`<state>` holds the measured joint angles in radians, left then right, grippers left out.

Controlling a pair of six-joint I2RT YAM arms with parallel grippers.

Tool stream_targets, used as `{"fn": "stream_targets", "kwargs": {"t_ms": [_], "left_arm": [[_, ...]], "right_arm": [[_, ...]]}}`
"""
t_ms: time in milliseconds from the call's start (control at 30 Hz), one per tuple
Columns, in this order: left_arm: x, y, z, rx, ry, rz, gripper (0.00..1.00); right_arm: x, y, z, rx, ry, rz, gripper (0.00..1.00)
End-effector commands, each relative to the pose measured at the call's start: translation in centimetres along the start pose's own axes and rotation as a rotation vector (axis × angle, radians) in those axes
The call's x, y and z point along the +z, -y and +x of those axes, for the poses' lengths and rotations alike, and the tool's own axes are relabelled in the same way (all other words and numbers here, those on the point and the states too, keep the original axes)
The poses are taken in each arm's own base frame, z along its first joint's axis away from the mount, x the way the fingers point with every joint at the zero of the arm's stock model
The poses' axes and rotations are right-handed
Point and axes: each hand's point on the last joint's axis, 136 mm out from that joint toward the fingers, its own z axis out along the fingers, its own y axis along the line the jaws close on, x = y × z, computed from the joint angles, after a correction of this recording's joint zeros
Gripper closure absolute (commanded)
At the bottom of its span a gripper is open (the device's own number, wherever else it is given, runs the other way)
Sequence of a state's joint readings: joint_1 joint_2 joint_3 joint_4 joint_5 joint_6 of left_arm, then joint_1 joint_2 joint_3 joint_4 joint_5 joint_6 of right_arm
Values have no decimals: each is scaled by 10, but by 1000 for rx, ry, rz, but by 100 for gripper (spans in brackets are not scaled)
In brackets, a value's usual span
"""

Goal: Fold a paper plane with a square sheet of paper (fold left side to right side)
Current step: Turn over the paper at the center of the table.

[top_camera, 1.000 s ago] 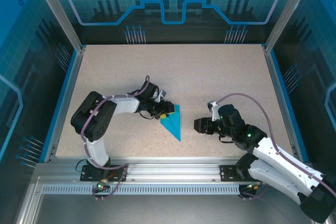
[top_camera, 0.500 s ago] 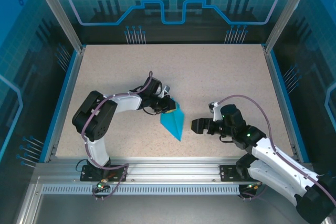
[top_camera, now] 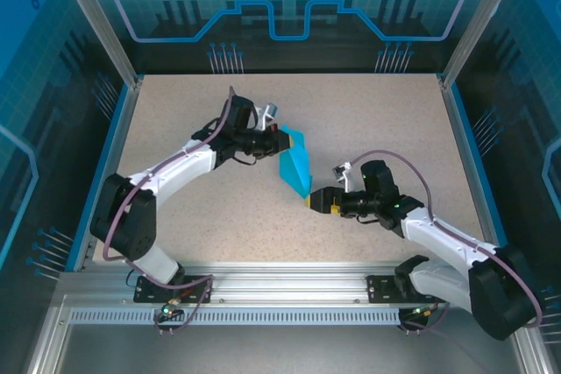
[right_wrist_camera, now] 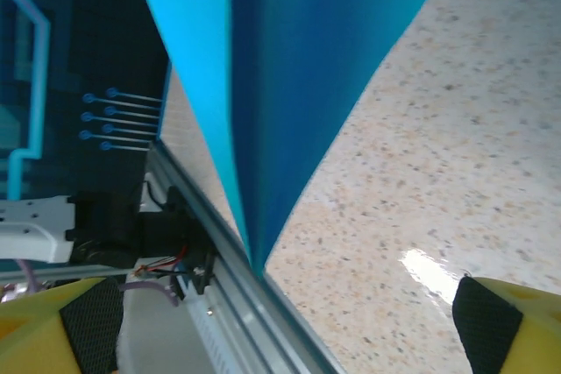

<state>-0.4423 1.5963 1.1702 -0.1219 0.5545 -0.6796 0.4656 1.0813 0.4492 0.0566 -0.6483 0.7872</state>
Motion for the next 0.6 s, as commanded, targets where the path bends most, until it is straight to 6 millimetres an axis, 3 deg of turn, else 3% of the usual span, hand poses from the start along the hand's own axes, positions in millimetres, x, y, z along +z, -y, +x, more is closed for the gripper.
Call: {"fn": "stream_targets", "kwargs": {"t_ms": [0,167,367,567], "left_arm": [[-19,27,-13,7,40,42,94],[-30,53,-21,-2,67,122,95],[-32,63,-16,-32,54,189,94],[-29,60,-9,-59,28,217,94]], "right_arm": [[-2,-38,-17,-67,8,-144,0],[0,-61,-27,-87,15,-248,0],[-5,-86,-45,-108,53,-317,1],[-12,-104,-60,-124,84,-347,22]]}}
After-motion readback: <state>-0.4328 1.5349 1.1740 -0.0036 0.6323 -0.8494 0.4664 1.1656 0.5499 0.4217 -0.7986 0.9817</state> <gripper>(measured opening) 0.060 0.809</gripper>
